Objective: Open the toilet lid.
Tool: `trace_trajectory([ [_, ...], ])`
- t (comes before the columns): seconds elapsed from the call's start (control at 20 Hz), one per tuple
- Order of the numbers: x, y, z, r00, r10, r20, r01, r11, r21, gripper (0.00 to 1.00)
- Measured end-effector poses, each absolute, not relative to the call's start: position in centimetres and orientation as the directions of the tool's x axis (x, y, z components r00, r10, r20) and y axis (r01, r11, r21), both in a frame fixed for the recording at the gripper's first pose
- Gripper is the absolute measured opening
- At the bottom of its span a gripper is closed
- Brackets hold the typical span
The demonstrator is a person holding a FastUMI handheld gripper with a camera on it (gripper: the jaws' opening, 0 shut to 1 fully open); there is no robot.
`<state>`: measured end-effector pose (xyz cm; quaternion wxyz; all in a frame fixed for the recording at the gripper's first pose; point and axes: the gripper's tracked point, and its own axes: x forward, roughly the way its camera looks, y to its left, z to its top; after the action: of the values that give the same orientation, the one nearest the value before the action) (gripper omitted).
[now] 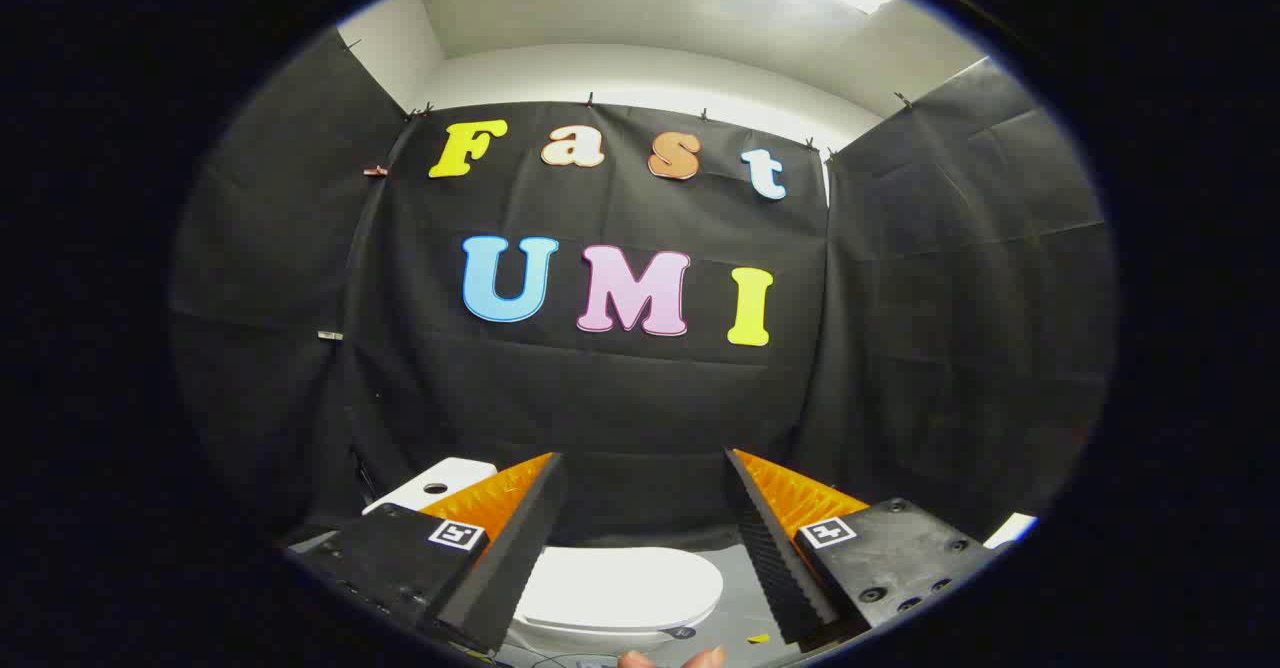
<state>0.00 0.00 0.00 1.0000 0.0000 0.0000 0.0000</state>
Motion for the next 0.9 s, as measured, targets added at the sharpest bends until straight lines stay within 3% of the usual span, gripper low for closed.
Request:
trace_trajectory([
  [0.9,-0.86,-0.06,0.54,1.000,0.024,-0.004,-0.024,1.000,0.002,0.98],
])
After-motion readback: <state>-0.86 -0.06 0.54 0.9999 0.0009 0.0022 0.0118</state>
